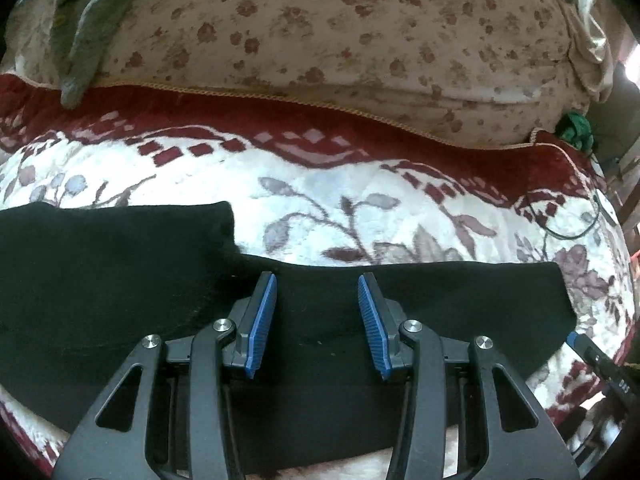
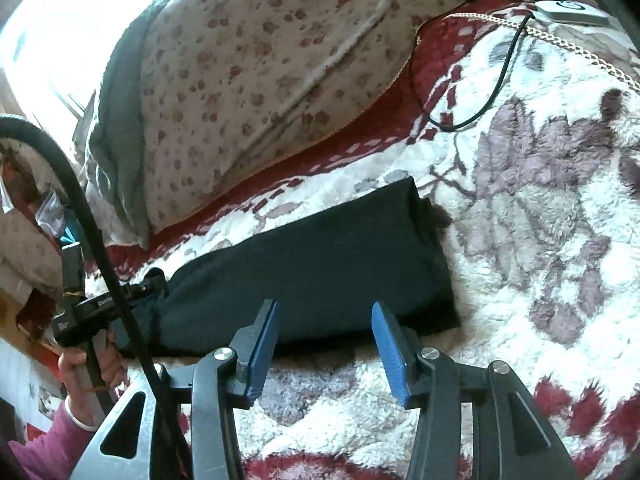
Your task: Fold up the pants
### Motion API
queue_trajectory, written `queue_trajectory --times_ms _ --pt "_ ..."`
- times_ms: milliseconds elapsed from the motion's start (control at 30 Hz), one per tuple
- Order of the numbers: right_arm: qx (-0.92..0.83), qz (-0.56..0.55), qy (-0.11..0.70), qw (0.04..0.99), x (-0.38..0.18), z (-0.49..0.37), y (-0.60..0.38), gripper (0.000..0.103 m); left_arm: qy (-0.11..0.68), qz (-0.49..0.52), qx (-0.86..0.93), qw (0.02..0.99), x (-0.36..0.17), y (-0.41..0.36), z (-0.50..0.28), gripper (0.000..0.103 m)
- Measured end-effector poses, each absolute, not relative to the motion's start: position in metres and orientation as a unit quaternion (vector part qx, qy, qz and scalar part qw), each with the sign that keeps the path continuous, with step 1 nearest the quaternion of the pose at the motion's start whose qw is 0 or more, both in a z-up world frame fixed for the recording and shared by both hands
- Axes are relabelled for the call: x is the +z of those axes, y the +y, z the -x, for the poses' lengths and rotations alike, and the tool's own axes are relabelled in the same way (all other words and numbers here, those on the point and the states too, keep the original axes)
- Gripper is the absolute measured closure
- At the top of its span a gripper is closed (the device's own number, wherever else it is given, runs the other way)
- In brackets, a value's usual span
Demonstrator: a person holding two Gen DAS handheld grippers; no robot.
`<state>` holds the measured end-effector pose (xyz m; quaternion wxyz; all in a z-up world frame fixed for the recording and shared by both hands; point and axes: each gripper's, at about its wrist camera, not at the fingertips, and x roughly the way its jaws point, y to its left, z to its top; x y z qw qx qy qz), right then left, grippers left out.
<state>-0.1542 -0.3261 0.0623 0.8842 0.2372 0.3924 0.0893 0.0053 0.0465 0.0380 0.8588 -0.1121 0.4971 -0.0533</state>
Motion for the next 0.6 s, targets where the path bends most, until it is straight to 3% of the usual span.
queue_trajectory --times_ms 600 --pt "0.184 -0.218 0.352 0.891 0.085 0.141 -0.258 0.055 0.459 0.069 -0.051 0.884 0.067 0.024 0.027 0.062"
